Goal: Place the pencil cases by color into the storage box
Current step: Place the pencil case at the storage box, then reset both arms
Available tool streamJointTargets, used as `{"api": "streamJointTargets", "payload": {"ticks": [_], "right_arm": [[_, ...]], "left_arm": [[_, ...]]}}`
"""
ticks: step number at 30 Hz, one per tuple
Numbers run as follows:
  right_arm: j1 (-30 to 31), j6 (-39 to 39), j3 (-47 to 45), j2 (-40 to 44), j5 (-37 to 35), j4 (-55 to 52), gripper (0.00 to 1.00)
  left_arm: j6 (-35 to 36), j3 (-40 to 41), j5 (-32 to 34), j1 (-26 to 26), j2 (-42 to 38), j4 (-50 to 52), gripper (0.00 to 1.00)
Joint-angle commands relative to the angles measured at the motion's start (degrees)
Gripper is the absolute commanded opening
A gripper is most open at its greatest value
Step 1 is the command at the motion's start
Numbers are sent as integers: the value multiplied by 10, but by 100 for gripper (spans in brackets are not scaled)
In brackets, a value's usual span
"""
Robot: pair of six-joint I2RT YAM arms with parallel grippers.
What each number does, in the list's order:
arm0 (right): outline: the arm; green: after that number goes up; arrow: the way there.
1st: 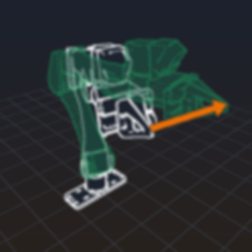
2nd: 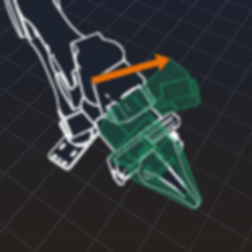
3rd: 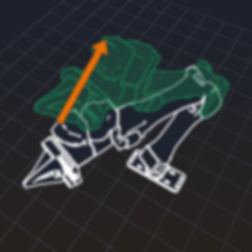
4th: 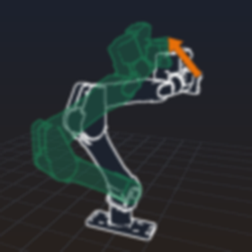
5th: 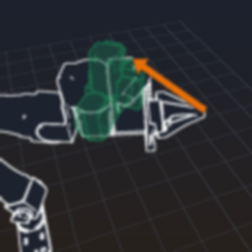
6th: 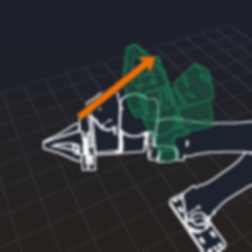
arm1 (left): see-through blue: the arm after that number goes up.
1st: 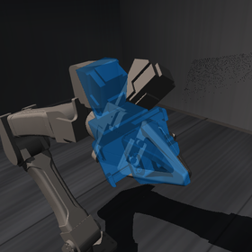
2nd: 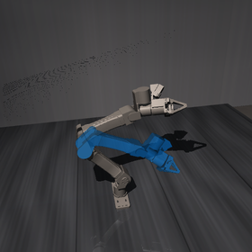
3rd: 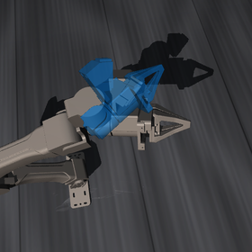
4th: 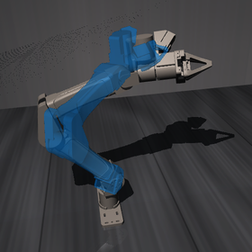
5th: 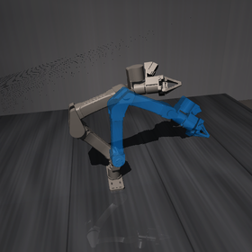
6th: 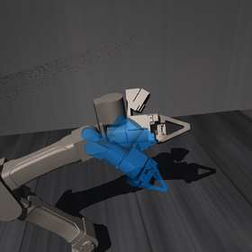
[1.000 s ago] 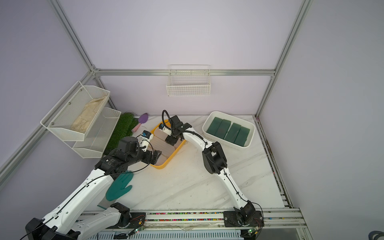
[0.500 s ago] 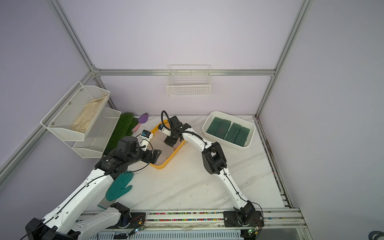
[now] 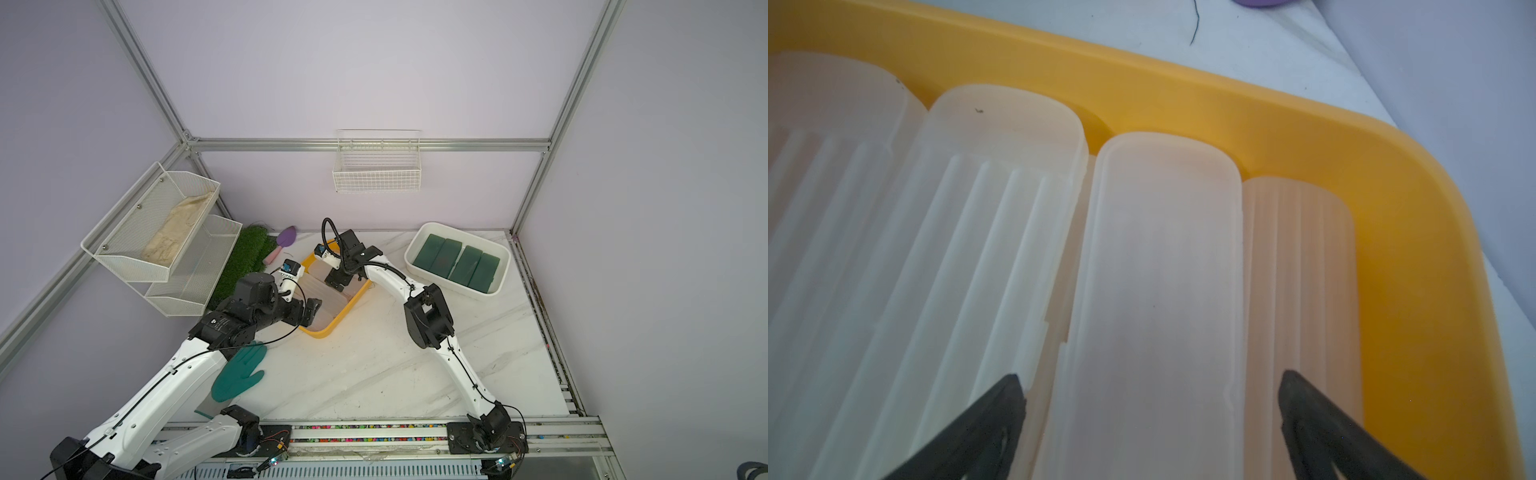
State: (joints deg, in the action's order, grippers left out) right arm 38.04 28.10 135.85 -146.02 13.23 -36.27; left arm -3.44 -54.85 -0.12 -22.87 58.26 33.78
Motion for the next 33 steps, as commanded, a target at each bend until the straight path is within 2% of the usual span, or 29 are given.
{"api": "streamJointTargets", "payload": {"ticks": [1,10,22,28,33], "right_arm": [[-3,-13,0,67,31,30,97],[-33,-53,-198,250,39,139,97],[-87,-112,-475,521,-97,238,97],[-128,-164,-640,669,-141,352,97],[-167,-190,-771,780,-190,449,97]], "left_arm": [[-7,-32,2,6,-17,-31,100],[-37,-61,-19,29,-24,-89,100],[-61,-51,-25,79,-48,-204,100],[-41,-5,-30,87,-80,-264,100],[-41,65,-21,103,-107,-319,100]]}}
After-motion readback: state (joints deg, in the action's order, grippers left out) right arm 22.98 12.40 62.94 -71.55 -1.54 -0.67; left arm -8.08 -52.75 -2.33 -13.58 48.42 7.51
